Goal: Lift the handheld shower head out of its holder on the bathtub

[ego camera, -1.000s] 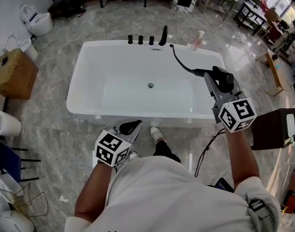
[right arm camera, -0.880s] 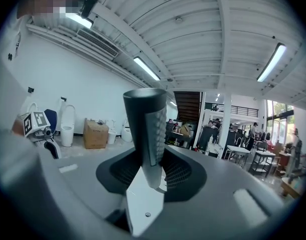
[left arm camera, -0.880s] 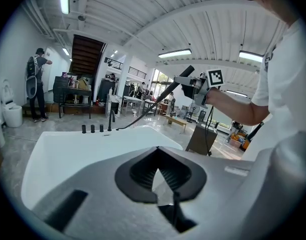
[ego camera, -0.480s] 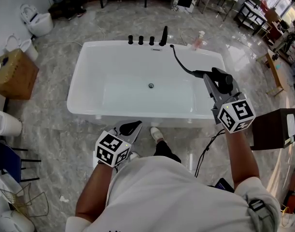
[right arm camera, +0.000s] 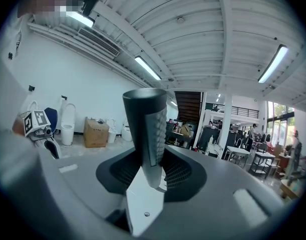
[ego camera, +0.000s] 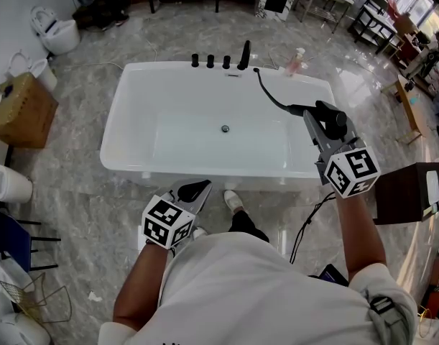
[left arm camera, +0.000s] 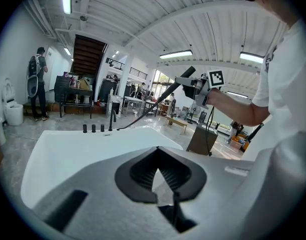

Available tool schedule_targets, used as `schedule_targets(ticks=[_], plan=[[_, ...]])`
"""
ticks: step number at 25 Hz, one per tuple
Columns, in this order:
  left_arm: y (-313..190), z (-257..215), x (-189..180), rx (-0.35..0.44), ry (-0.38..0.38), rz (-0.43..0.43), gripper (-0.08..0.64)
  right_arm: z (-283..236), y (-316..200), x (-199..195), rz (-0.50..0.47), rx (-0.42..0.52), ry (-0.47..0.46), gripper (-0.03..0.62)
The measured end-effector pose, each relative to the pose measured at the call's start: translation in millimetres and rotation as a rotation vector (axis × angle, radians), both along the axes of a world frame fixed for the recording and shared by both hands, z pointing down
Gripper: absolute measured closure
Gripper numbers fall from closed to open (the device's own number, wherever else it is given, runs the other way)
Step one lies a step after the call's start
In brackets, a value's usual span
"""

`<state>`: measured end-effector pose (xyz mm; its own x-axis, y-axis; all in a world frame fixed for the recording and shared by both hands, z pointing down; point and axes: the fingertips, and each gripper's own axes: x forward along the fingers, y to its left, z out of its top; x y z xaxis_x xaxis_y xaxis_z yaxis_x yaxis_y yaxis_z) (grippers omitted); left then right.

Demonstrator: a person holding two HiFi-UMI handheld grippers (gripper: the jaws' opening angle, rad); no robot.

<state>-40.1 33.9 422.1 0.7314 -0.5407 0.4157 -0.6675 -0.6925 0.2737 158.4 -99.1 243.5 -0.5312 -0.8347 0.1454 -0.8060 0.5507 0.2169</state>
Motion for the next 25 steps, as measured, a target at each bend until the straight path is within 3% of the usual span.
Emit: schedule_targets(ticks=[25], plan=[[2.7, 3.1, 1.5, -0.008, 0.006, -0.005, 0.555, 5.2, -0.4, 0.7, -0.008, -0.015, 0.004, 0.449]])
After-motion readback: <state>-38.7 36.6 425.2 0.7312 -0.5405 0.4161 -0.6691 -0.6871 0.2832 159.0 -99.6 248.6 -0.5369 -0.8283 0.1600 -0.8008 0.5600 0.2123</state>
